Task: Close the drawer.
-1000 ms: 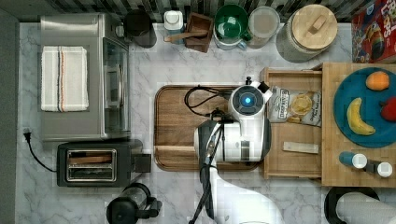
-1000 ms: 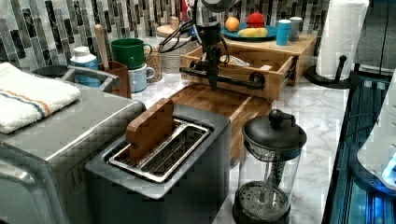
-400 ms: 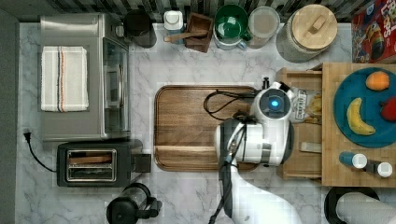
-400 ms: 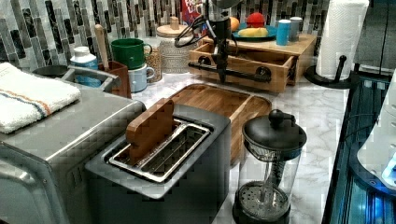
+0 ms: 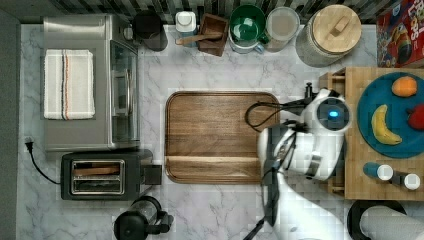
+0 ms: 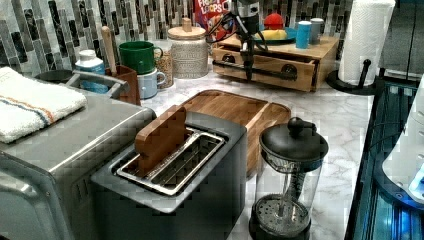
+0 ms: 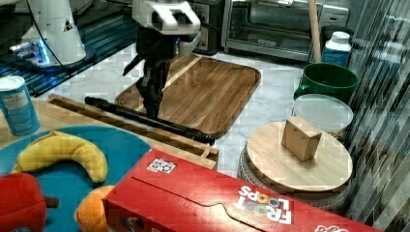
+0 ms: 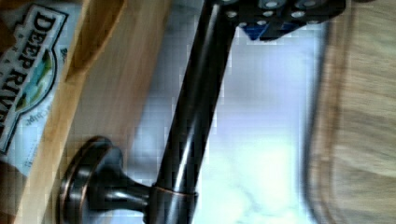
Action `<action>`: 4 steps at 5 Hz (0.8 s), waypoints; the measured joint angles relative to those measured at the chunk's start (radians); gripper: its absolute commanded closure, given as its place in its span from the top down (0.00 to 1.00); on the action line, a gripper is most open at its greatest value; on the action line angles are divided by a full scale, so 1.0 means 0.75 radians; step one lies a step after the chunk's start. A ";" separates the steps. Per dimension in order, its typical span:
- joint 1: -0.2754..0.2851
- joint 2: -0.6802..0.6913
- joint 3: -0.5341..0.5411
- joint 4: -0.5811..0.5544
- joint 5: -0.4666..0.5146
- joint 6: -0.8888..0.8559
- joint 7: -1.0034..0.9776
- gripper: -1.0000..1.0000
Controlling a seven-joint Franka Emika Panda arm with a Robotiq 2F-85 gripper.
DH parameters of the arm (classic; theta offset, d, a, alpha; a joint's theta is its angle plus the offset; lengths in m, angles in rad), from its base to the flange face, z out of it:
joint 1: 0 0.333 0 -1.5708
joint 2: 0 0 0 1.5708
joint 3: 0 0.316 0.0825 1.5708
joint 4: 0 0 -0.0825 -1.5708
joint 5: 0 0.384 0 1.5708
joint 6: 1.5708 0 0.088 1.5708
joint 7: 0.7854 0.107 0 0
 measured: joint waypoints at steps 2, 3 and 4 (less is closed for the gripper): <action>-0.108 0.069 -0.001 0.112 0.085 -0.035 -0.107 0.00; -0.100 0.087 -0.004 0.143 0.079 -0.080 -0.113 0.00; -0.099 0.105 -0.004 0.177 0.080 -0.122 -0.115 0.00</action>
